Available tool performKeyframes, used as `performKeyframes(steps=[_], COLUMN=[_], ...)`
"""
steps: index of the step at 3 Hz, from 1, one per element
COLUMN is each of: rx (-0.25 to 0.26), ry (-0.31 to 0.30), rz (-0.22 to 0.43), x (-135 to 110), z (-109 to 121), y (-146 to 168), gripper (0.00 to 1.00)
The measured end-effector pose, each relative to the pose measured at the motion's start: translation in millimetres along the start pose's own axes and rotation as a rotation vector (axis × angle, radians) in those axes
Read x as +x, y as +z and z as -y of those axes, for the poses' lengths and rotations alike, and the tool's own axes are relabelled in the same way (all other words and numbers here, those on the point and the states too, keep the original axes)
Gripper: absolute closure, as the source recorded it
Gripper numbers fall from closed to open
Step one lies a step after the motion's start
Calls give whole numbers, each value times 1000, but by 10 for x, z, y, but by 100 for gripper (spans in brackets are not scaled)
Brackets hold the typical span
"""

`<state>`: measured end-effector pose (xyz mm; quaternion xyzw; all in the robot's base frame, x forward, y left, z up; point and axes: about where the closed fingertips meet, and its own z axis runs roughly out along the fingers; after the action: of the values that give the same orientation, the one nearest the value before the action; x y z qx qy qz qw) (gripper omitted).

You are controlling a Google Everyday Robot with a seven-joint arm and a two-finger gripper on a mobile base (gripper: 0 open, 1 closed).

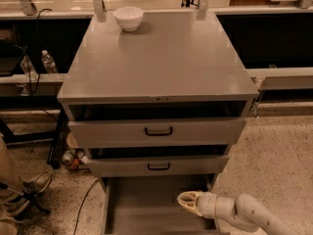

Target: Pick orange from bottom drawer and place on counter

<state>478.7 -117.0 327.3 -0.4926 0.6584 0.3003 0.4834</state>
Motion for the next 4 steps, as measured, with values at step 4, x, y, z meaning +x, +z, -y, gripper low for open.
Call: performKeyframes(steps=[4], rx=[128], ry=[37], rz=[-165], x=[514], z=[606], y=[-262], gripper=[0])
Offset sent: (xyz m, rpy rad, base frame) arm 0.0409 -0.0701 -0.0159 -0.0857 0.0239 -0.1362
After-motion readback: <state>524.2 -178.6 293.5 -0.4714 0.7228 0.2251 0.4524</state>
